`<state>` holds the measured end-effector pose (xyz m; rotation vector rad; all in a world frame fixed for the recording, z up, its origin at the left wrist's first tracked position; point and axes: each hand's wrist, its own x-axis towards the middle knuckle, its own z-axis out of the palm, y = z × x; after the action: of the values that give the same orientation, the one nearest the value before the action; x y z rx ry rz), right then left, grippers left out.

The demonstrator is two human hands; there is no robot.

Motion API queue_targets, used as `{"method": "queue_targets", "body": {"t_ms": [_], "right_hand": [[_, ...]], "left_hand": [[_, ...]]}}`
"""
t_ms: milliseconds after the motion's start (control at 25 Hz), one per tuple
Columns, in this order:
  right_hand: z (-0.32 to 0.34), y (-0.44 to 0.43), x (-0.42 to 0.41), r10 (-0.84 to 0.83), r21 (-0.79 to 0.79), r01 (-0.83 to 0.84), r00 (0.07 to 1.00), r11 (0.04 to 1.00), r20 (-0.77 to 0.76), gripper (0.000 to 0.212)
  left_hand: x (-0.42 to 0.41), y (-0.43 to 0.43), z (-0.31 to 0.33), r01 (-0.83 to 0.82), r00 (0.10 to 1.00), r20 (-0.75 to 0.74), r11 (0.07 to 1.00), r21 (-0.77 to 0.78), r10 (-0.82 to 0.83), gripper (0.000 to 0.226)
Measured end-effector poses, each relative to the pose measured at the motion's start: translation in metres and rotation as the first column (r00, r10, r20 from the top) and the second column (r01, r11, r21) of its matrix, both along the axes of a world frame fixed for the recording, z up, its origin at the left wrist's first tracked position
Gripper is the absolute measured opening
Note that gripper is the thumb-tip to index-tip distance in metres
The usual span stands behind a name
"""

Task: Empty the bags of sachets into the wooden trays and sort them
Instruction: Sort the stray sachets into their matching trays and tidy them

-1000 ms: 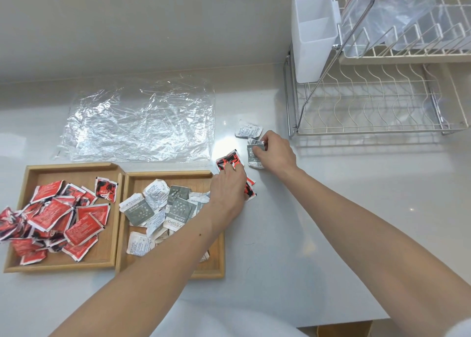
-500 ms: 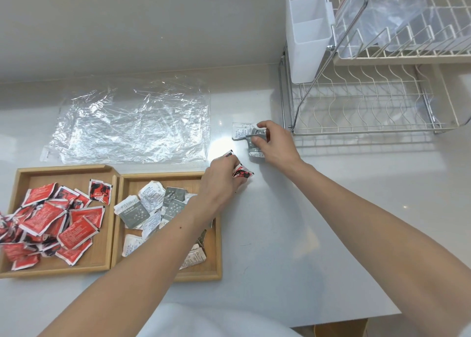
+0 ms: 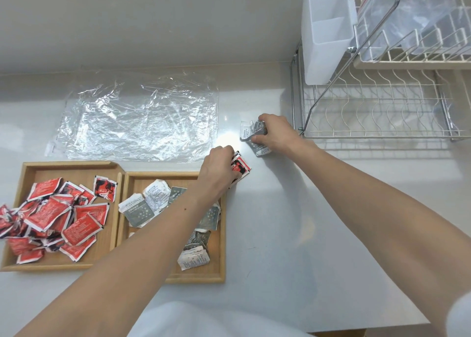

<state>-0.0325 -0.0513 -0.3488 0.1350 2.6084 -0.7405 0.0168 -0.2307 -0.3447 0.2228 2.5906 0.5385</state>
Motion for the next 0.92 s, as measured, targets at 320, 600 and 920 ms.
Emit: {"method": "queue_targets", "body": {"t_ms": [320,600,920], "right_hand": [[-0.012,-0.001,0.014,0.001,0.080,0.007,0.995,0.997,-0.102,0.050],[-0.011,0.005,0.036,-0.173,-0.087,0.164,0.978,0.983,-0.115,0.037],[0.018,-0.018,0.081,-0.423,-0.414,0.326,0.890,0.850,-0.167,0.024]], "left_hand": [[0.011,-0.004,0.000,0.108,0.980,-0.156,0.991,-0.083,-0.120,0.036],[0.028,-0.013,0.009,-0.309,0.947,0.065,0.834,0.457,0.315,0.021],[0.049,-0.068,0.041,-0.567,0.805,0.257,0.568,0.596,0.534,0.026]]}}
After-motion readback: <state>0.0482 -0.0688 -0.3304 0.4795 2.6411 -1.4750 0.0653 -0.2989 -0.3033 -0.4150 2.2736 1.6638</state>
